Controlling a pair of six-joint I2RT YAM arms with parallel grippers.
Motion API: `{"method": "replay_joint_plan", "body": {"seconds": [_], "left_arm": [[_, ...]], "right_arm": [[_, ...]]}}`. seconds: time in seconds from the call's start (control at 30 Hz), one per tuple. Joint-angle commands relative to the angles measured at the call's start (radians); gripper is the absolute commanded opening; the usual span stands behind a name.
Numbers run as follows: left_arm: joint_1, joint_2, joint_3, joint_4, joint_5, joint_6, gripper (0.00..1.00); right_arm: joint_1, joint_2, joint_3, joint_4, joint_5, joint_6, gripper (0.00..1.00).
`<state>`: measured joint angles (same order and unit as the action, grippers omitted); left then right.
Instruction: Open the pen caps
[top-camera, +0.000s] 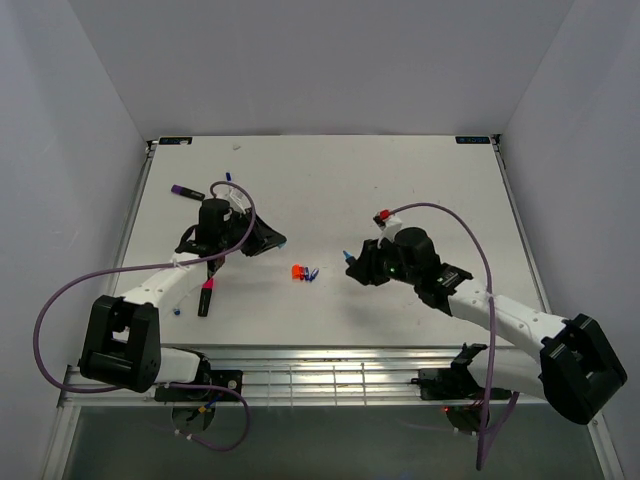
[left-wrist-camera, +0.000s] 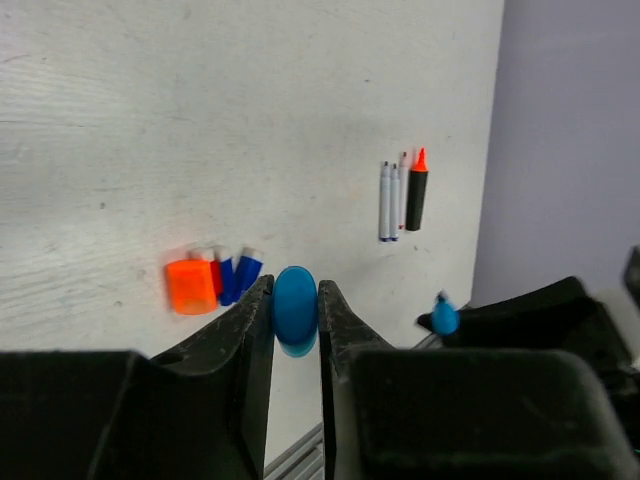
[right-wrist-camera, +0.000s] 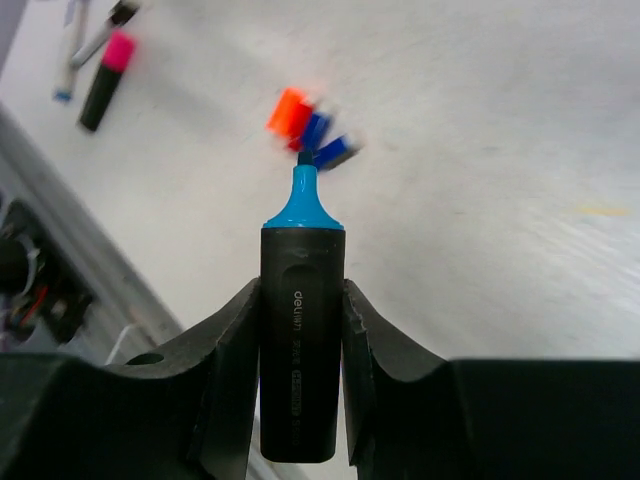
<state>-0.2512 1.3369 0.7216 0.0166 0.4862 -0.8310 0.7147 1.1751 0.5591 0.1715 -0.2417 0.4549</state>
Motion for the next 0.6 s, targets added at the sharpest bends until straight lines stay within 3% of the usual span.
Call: {"method": "replay_joint_plan", "body": {"seconds": [0.0, 0.23, 0.57], "left_arm": [[0.004, -0.015, -0.020, -0.119, -0.067, 0.105, 0.00], [0.004, 0.048, -0.125, -0.026, 0.001, 0.112, 0.00], [0.003, 0.117, -0.160, 0.059, 0.026, 0.092, 0.04]], "right_arm": [[-0.067, -0.071, 0.079, -0.237, 0.313, -0.079, 0.08], [-0.351, -0.091, 0.093, -0.382, 0.392, -0.101, 0.08], [-0.485, -0.009, 0.084, -0.420, 0.502, -0.116, 0.08]]}}
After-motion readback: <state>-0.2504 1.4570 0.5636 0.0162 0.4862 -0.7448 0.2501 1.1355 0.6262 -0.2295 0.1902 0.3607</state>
